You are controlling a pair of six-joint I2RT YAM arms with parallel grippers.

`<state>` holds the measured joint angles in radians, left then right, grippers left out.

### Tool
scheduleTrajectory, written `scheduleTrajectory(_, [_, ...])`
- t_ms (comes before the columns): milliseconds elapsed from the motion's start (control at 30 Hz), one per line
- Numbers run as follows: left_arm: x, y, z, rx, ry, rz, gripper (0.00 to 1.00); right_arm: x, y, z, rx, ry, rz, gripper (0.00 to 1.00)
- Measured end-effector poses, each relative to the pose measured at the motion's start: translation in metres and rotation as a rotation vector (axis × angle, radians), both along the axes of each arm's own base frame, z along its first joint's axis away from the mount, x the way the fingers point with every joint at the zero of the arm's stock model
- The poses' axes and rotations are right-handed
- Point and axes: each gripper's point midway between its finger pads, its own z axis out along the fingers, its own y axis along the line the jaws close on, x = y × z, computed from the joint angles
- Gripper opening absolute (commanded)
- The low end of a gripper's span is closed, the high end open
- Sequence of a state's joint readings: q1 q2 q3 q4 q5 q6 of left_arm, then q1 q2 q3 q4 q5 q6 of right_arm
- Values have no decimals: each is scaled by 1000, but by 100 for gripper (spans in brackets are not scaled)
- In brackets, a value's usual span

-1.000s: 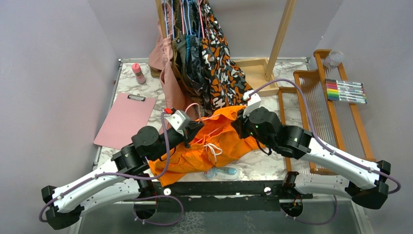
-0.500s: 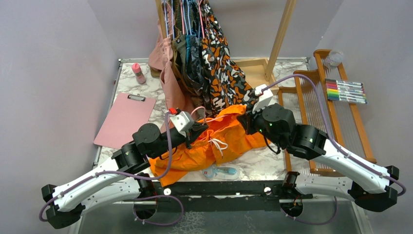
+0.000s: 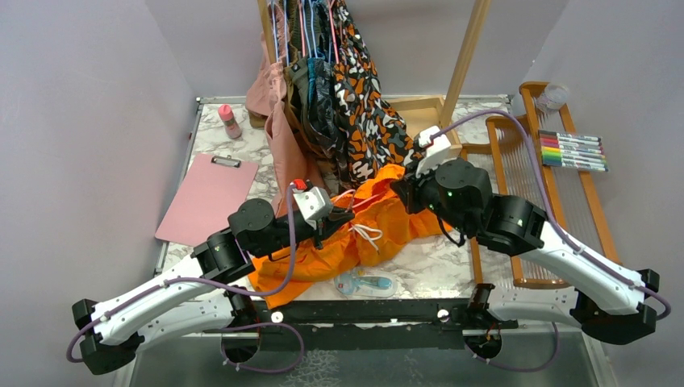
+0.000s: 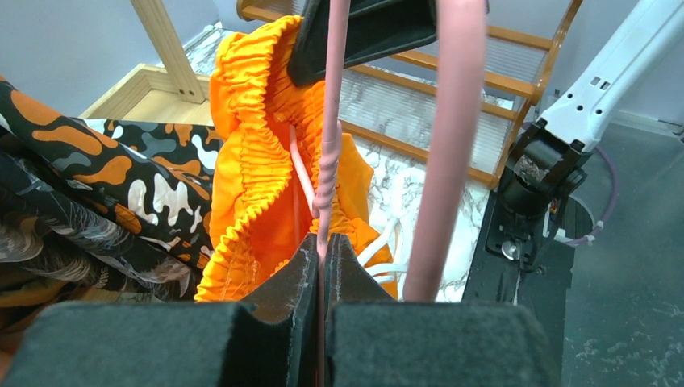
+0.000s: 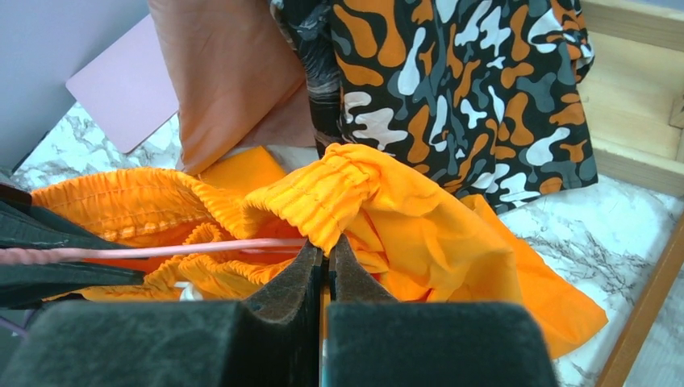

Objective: Place the shorts on the hanger
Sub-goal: Adjust the shorts on the hanger.

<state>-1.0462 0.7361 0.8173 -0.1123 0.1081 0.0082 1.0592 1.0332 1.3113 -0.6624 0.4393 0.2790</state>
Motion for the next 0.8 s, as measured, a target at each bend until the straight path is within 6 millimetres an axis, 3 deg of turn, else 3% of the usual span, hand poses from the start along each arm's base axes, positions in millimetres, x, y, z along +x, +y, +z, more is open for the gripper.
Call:
scheduleTrajectory(133, [-1, -1, -1, 2, 1, -5, 0, -1, 10, -1, -31, 25, 38, 40])
scheduleTrajectory(233, [0, -1, -1, 4, 2, -5, 0, -4, 15, -1, -47, 37, 74, 48])
scheduleTrajectory(633, [-2, 3, 5, -13, -13, -4, 0, -35, 1, 33, -14, -61, 254, 50])
scheduleTrajectory(800, [-2, 3, 2, -11, -11, 0, 0, -42, -2, 36, 9, -81, 285, 50])
